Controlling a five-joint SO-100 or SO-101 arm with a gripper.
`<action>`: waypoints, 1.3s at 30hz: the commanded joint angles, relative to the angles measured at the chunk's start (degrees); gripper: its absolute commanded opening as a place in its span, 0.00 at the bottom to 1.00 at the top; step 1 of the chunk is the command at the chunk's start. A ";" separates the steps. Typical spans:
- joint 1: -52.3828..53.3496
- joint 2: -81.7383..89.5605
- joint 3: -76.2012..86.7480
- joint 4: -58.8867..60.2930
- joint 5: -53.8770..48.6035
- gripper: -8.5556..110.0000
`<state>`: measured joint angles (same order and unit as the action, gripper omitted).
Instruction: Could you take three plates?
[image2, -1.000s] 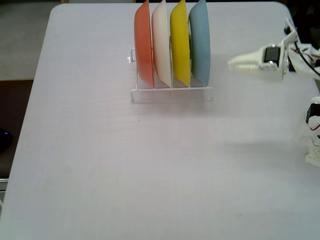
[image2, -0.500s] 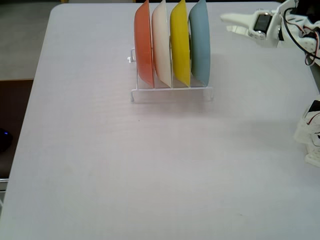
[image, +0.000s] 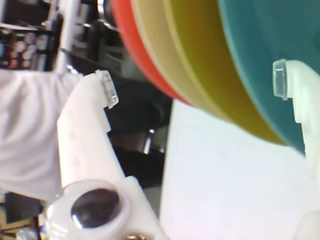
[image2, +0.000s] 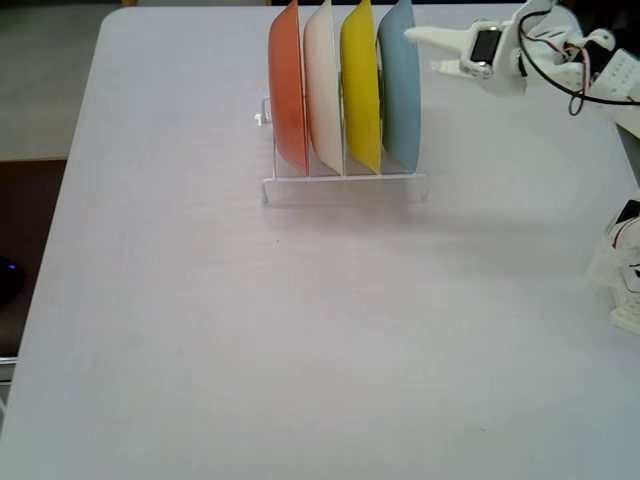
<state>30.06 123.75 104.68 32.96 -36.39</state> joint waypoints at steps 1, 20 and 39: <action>0.18 -2.64 -6.50 0.09 -0.35 0.42; -0.44 -13.62 -21.36 5.27 0.26 0.07; 2.64 -10.99 -54.49 26.81 4.13 0.07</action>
<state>32.26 107.75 55.63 59.50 -32.87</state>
